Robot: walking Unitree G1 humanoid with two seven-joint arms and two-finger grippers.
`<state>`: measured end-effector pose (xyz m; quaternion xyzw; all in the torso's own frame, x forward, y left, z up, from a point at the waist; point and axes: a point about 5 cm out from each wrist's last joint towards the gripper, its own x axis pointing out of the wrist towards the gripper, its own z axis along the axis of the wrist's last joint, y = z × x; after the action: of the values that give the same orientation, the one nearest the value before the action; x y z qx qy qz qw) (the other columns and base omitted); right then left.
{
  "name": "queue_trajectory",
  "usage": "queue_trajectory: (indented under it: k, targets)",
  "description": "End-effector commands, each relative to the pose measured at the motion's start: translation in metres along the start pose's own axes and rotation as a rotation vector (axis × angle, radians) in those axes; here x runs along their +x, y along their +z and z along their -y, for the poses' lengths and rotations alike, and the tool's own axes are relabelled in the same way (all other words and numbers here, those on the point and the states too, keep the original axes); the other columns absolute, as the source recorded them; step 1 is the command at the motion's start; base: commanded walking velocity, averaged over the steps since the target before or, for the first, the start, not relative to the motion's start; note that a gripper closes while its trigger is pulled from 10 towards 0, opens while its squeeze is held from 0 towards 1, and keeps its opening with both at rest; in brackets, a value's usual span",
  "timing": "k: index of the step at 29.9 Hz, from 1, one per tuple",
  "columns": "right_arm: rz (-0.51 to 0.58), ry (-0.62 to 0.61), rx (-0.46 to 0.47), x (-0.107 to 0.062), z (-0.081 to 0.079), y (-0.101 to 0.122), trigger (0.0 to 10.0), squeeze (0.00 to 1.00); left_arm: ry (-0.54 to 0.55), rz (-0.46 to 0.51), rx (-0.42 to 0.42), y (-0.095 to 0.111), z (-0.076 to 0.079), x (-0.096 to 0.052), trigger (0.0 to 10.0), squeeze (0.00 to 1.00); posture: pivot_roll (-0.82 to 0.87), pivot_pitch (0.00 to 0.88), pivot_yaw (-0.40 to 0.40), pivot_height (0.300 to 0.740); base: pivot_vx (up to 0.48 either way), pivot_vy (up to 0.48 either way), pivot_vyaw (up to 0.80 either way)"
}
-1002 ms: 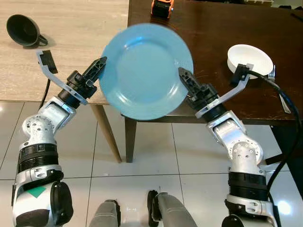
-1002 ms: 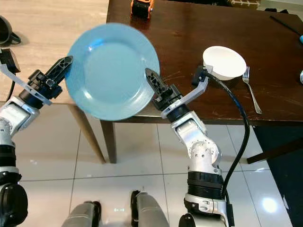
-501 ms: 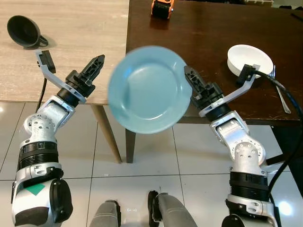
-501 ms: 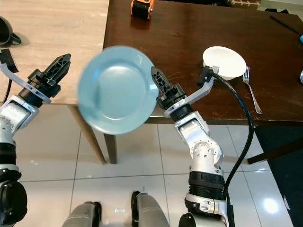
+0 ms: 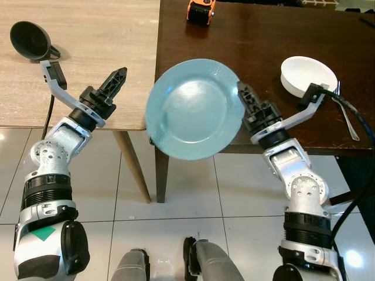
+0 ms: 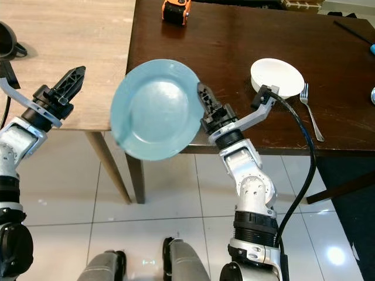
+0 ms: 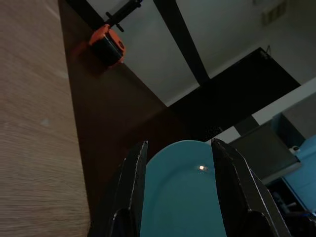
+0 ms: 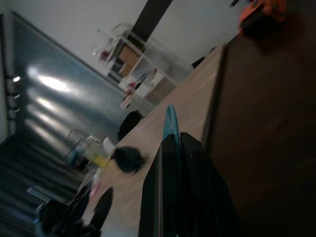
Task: Setting the table
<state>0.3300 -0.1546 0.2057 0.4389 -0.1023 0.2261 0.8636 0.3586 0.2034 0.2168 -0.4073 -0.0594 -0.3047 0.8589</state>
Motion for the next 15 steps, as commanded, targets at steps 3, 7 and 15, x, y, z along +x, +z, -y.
queue_trajectory:
  k: [3,7,15]
  targets:
    - [0.134,-0.131,-0.037,0.002,0.018,0.022,0.0,0.0,0.094,-0.002,0.071,0.002,-0.008,0.0,10.0,0.0,0.02,0.114,-0.009,0.74,0.0,0.0,0.0]
    - [0.182,-0.157,-0.051,0.002,0.023,0.033,0.0,0.0,0.124,-0.035,0.149,-0.002,-0.009,0.0,10.0,0.0,0.02,0.114,-0.009,0.74,0.0,0.0,0.0]
    - [0.164,-0.313,-0.184,-0.001,0.049,0.031,0.0,0.0,0.185,-0.089,0.226,-0.015,-0.014,-0.001,10.0,0.0,0.03,0.121,-0.004,0.74,0.0,0.0,0.0]
